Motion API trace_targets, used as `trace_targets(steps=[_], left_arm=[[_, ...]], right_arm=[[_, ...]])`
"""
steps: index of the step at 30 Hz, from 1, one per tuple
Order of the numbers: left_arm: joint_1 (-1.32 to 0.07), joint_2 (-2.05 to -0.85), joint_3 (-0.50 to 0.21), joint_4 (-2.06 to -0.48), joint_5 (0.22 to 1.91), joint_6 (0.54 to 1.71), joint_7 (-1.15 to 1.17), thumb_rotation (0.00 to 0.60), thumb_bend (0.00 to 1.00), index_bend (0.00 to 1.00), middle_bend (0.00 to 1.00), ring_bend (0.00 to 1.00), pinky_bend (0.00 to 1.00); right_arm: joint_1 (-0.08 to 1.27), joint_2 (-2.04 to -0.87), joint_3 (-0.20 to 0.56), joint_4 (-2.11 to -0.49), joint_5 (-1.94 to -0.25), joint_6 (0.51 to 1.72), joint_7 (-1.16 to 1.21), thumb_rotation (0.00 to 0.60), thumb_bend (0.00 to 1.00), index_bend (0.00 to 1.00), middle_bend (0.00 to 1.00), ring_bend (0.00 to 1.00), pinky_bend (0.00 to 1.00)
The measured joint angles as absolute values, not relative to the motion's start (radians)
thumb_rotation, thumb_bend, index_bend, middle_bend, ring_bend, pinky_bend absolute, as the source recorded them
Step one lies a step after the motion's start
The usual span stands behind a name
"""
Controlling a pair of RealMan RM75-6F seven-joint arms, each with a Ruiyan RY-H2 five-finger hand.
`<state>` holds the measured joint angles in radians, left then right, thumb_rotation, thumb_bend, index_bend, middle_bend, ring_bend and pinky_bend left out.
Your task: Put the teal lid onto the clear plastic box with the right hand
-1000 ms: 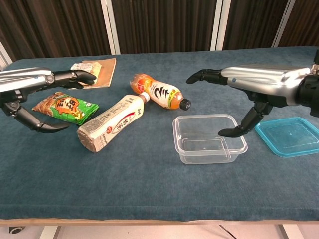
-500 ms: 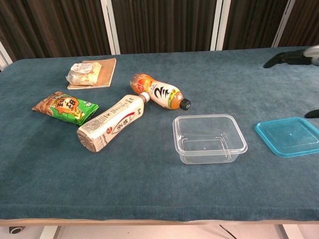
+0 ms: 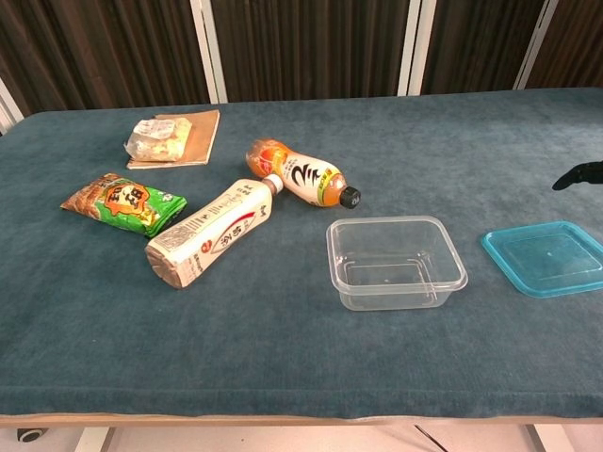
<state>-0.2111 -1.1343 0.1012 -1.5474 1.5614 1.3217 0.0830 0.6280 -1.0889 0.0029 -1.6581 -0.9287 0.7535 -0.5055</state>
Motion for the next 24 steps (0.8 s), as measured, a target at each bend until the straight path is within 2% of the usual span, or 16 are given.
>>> trace_targets(steps=[10, 24], left_arm=[[-0.219, -1.168, 0.087, -1.525, 1.547, 1.29, 0.134, 0.6, 0.35, 0.0, 0.05, 0.06, 0.05], [-0.225, -1.166, 0.084, -1.516, 1.561, 1.277, 0.124, 0.6, 0.35, 0.0, 0.05, 0.06, 0.05]], right_arm=[[0.727, -1.16, -0.044, -1.632, -0.743, 0.752, -0.655, 0.6, 0.1, 0.0, 0.0, 0.0, 0.0], [0.795, -1.235, -0.081, -1.58, -0.641, 0.747, -0.669, 0.6, 0.1, 0.0, 0.0, 0.0, 0.0]])
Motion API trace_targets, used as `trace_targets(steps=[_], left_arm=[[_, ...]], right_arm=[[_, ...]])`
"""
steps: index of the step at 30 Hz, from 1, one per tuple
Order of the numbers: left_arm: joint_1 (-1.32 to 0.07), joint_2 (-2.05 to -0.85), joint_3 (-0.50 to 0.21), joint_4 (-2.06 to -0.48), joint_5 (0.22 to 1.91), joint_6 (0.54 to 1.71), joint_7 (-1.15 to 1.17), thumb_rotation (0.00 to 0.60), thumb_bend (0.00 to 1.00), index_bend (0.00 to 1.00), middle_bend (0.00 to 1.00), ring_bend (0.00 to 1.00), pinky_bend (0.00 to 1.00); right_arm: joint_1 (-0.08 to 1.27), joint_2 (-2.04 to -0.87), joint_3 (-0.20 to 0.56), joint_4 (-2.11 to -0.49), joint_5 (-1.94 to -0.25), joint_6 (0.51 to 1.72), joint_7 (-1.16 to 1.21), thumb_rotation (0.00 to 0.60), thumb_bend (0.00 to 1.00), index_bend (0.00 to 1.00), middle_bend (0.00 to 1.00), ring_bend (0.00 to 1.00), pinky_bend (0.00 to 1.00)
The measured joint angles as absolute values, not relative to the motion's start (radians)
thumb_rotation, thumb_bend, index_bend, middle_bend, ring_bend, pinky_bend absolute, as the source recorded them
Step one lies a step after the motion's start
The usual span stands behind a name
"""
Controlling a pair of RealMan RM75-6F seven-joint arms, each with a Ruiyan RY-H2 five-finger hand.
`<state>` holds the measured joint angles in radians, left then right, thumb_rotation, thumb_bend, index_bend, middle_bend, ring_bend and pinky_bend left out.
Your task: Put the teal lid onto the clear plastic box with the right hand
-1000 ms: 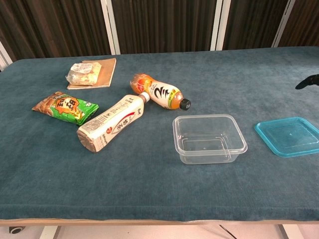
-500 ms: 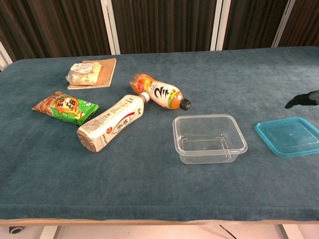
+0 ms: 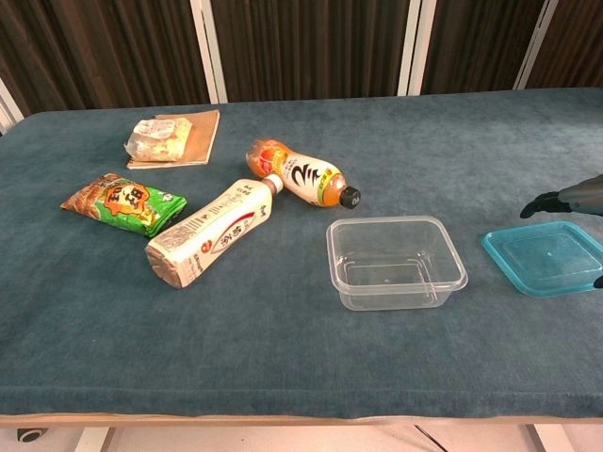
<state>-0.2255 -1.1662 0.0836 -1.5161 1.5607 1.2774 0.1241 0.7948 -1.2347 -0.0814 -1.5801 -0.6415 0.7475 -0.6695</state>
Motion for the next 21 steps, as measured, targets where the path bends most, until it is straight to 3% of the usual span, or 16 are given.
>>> trace_targets(steps=[21], left_arm=[[-0.22, -1.162, 0.085, -1.508, 1.556, 1.267, 0.123, 0.6, 0.35, 0.0, 0.05, 0.06, 0.05]], right_arm=[[0.838, -1.287, -0.122, -1.542, -0.574, 0.764, -0.68, 0.6, 0.1, 0.0, 0.0, 0.0, 0.0]])
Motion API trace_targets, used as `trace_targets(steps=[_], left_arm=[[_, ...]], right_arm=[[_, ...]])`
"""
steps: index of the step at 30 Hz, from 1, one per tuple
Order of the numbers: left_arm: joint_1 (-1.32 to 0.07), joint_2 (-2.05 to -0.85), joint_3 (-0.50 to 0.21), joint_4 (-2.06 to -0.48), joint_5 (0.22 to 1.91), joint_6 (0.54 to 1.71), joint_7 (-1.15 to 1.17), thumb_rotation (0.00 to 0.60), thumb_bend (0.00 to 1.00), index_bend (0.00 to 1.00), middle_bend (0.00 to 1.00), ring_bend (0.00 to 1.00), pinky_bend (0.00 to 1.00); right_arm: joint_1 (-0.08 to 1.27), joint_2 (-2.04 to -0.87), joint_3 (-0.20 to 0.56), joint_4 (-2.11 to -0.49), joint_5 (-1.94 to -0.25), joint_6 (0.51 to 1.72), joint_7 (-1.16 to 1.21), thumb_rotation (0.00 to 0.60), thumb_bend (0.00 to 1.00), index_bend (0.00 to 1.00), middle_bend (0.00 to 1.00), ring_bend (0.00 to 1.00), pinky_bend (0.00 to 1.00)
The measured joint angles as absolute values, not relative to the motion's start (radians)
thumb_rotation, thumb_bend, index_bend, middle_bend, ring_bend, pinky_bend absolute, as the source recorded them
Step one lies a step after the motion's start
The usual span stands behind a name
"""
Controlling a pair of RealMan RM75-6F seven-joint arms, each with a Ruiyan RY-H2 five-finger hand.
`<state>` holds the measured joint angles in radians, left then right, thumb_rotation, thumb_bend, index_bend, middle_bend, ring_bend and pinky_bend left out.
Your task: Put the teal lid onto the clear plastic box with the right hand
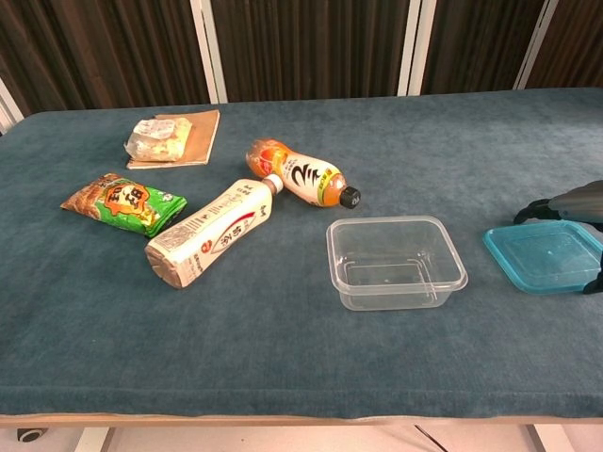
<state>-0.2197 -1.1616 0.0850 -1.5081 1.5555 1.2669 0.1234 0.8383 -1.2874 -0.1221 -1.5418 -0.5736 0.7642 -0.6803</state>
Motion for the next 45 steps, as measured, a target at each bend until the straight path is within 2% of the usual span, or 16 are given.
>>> trace_targets(steps=[5, 7, 10, 12, 15, 17, 24, 34, 40, 45], left_arm=[[-0.22, -1.163, 0.083, -1.509, 1.556, 1.266, 0.125, 0.6, 0.35, 0.0, 0.05, 0.06, 0.05], [-0.22, -1.164, 0.084, -1.508, 1.556, 1.263, 0.127, 0.6, 0.35, 0.0, 0.05, 0.06, 0.05], [-0.22, -1.165, 0.084, -1.506, 1.552, 1.258, 0.126, 0.6, 0.35, 0.0, 0.05, 0.06, 0.05], [-0.22, -1.164, 0.083, -1.505, 1.548, 1.257, 0.125, 0.6, 0.35, 0.0, 0.05, 0.06, 0.05], [-0.22, -1.163, 0.082, -1.503, 1.546, 1.255, 0.12, 0.6, 0.35, 0.0, 0.05, 0.06, 0.05], [-0.22, -1.163, 0.082, -1.501, 1.548, 1.255, 0.116, 0.6, 0.35, 0.0, 0.05, 0.06, 0.05], [-0.218, -1.162, 0.083, -1.499, 1.547, 1.254, 0.115, 0.6, 0.35, 0.0, 0.05, 0.06, 0.05], [-0.216, -1.163, 0.08, -1.495, 1.544, 1.255, 0.118, 0.6, 0.35, 0.0, 0.05, 0.06, 0.05], [-0.22, -1.166, 0.079, -1.495, 1.548, 1.251, 0.121, 0.6, 0.35, 0.0, 0.05, 0.06, 0.05], [-0.223, -1.17, 0.076, -1.493, 1.552, 1.253, 0.129, 0.6, 0.35, 0.0, 0.05, 0.06, 0.05]], right_arm=[[0.848, -1.292, -0.14, -1.536, -0.551, 0.765, -0.69, 0.6, 0.1, 0.0, 0.0, 0.0, 0.0], [0.848, -1.296, -0.141, -1.533, -0.551, 0.764, -0.687, 0.6, 0.1, 0.06, 0.0, 0.0, 0.0], [0.845, -1.298, -0.139, -1.53, -0.565, 0.763, -0.671, 0.6, 0.1, 0.34, 0.09, 0.01, 0.0], [0.843, -1.299, -0.142, -1.529, -0.582, 0.766, -0.667, 0.6, 0.1, 0.53, 0.23, 0.07, 0.0], [0.839, -1.3, -0.149, -1.529, -0.598, 0.774, -0.665, 0.6, 0.1, 0.7, 0.38, 0.19, 0.0], [0.833, -1.301, -0.148, -1.529, -0.616, 0.784, -0.657, 0.6, 0.1, 0.76, 0.43, 0.23, 0.02], [0.808, -1.294, -0.133, -1.532, -0.695, 0.815, -0.607, 0.6, 0.1, 0.82, 0.49, 0.3, 0.08], [0.764, -1.237, -0.087, -1.566, -0.829, 0.84, -0.473, 0.6, 0.1, 0.81, 0.51, 0.33, 0.1], [0.736, -1.144, -0.035, -1.661, -0.885, 0.847, -0.333, 0.6, 0.1, 0.8, 0.51, 0.33, 0.13], [0.731, -1.05, 0.016, -1.803, -0.89, 0.829, -0.248, 0.6, 0.1, 0.78, 0.51, 0.33, 0.14]])
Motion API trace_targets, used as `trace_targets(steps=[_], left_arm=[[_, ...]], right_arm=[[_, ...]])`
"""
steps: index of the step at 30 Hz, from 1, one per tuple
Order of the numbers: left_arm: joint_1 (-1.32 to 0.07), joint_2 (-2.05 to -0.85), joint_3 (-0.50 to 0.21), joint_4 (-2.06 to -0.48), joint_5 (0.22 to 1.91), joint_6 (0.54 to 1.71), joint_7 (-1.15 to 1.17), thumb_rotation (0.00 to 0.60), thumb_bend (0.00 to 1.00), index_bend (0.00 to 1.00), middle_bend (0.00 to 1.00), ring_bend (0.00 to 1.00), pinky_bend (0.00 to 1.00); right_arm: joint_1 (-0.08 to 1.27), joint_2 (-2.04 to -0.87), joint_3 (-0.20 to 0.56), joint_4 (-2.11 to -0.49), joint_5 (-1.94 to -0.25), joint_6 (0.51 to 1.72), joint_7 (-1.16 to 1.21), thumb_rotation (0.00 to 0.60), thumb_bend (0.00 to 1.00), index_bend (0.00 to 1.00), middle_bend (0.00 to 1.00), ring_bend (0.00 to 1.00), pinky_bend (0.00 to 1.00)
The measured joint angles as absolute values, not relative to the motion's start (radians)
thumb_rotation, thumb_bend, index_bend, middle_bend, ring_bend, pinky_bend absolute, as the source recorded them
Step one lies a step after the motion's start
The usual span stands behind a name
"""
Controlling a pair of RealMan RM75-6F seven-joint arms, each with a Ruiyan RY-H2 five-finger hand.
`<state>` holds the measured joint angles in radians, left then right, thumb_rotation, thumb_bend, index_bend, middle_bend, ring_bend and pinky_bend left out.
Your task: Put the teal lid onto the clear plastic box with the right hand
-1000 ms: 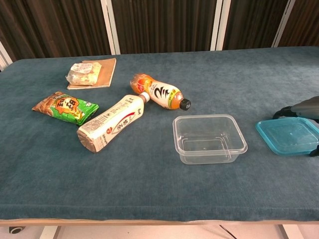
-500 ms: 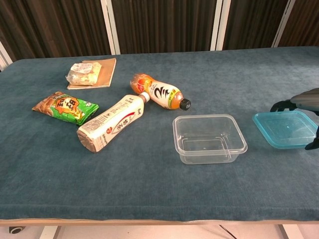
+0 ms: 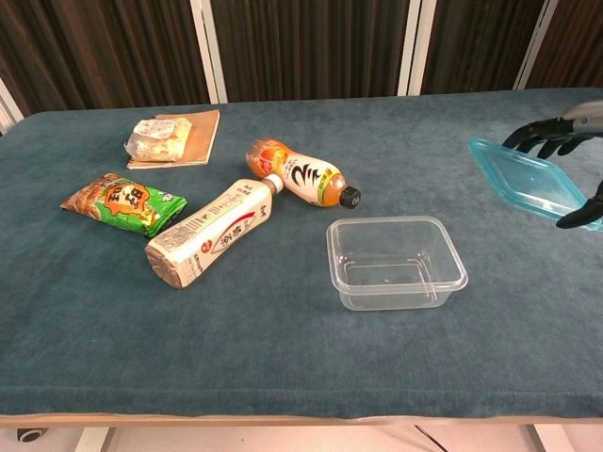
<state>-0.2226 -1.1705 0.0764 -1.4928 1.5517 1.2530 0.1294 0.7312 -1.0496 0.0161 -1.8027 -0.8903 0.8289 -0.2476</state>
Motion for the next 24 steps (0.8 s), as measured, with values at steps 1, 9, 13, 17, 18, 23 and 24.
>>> trace_targets(steps=[1, 9, 13, 17, 18, 23, 24], left_arm=[[-0.223, -1.173, 0.075, -1.49, 1.552, 1.255, 0.136, 0.6, 0.35, 0.0, 0.05, 0.06, 0.05], [-0.218, -1.201, 0.058, -1.463, 1.552, 1.288, 0.231, 0.6, 0.35, 0.0, 0.05, 0.06, 0.05], [-0.213, -1.203, 0.053, -1.471, 1.554, 1.306, 0.25, 0.6, 0.35, 0.0, 0.05, 0.06, 0.05], [-0.207, -1.195, 0.054, -1.477, 1.556, 1.317, 0.249, 0.6, 0.35, 0.0, 0.05, 0.06, 0.05], [-0.205, -1.194, 0.054, -1.478, 1.556, 1.319, 0.248, 0.6, 0.35, 0.0, 0.05, 0.06, 0.05], [-0.199, -1.186, 0.055, -1.475, 1.554, 1.326, 0.232, 0.6, 0.35, 0.0, 0.05, 0.06, 0.05], [-0.198, -1.185, 0.055, -1.474, 1.554, 1.327, 0.231, 0.6, 0.35, 0.0, 0.05, 0.06, 0.05]], right_arm=[[0.734, -1.038, 0.023, -1.829, -0.886, 0.828, -0.246, 0.6, 0.1, 0.78, 0.51, 0.33, 0.14], [0.814, -1.043, 0.054, -1.988, -0.692, 0.906, -0.409, 0.6, 0.1, 0.73, 0.51, 0.33, 0.14], [0.891, -1.118, 0.066, -2.036, -0.527, 1.007, -0.56, 0.6, 0.1, 0.7, 0.51, 0.33, 0.14], [0.976, -1.232, 0.081, -2.065, -0.368, 1.117, -0.697, 0.6, 0.1, 0.69, 0.51, 0.33, 0.14], [0.993, -1.255, 0.084, -2.07, -0.342, 1.139, -0.723, 0.6, 0.1, 0.69, 0.51, 0.33, 0.14], [1.051, -1.338, 0.094, -2.1, -0.267, 1.231, -0.811, 0.6, 0.1, 0.69, 0.51, 0.33, 0.14], [1.054, -1.342, 0.094, -2.104, -0.263, 1.236, -0.815, 0.6, 0.1, 0.69, 0.51, 0.33, 0.14]])
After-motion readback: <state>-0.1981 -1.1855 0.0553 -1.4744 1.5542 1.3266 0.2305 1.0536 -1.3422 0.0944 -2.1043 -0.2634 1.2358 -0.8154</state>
